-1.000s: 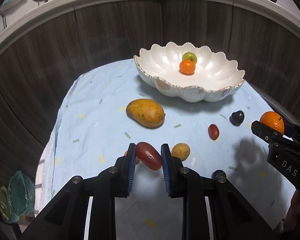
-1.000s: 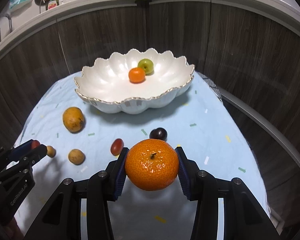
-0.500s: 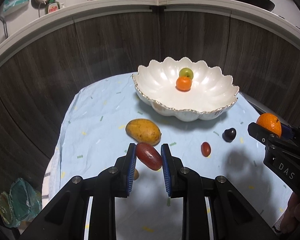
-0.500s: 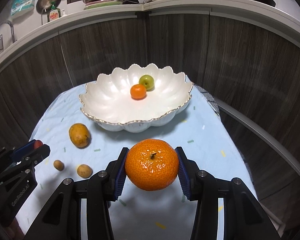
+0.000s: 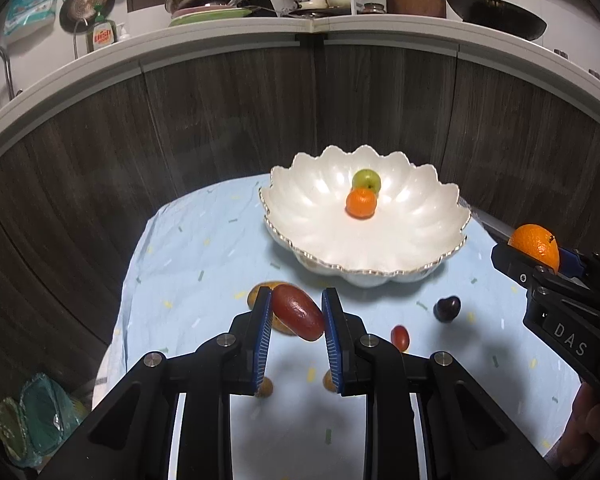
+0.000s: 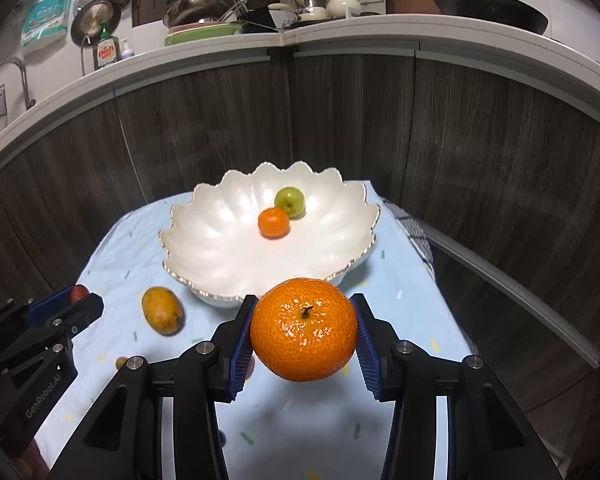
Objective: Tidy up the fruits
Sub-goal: 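Carry the red date with the left gripper over the bowl while the right gripper carries the mandarin there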
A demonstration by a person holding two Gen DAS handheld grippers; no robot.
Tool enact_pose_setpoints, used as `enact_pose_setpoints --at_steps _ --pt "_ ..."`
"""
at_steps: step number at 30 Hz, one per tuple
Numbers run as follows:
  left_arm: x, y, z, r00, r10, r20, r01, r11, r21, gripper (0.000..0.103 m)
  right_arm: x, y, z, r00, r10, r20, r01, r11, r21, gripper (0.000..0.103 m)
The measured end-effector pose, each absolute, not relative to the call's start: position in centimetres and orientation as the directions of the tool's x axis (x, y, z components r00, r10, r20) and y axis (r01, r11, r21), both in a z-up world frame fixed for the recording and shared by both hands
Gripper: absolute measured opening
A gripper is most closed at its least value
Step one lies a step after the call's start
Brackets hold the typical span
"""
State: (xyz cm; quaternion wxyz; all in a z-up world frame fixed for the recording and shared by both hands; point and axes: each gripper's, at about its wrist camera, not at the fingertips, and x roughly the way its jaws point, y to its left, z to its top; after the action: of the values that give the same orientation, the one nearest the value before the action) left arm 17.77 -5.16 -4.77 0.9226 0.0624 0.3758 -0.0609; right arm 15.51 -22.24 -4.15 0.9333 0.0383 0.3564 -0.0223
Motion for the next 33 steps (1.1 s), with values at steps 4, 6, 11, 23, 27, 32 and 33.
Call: enact_pose_setpoints --at_steps 4,6,11,23,27,32,33 --pt "18.6 -5.3 -4.1 0.720 -0.071 -0.690 0.161 0.985 0.068 0.025 16.2 -22.4 -3.6 0.754 -0.018 -0.657 0.069 0.996 0.052 0.046" --pt "19.1 -5.3 -3.7 0.727 -0.073 -0.683 0.160 0.985 0.066 0.025 16.4 -22.5 -3.4 0.758 -0.018 -0.652 0.068 0.996 0.051 0.046" --pt "20.4 -5.7 -2.8 0.741 -0.081 -0.667 0.168 0.984 0.066 0.025 17.3 -22.7 -2.7 0.769 -0.018 -0.639 0.061 0.997 0.046 0.046" --pt "22.7 -6.5 -1.8 0.754 -0.107 -0.648 0.192 0.980 0.060 0.025 19.6 -23.3 -1.7 0.786 -0.018 -0.618 0.058 0.997 0.044 0.046" --pt "23.5 -6.7 -1.7 0.758 -0.114 -0.643 0.199 0.978 0.061 0.025 20.5 -23.4 -1.6 0.790 -0.024 -0.613 0.059 0.998 0.036 0.046" --pt "24.5 -7.1 -1.9 0.758 -0.121 -0.641 0.209 0.976 0.062 0.025 21.8 -23.7 -1.5 0.796 -0.033 -0.604 0.062 0.998 0.028 0.046" --pt "24.8 -7.1 -2.0 0.757 -0.122 -0.642 0.209 0.976 0.061 0.025 22.0 -23.7 -1.5 0.797 -0.035 -0.602 0.063 0.998 0.026 0.046"
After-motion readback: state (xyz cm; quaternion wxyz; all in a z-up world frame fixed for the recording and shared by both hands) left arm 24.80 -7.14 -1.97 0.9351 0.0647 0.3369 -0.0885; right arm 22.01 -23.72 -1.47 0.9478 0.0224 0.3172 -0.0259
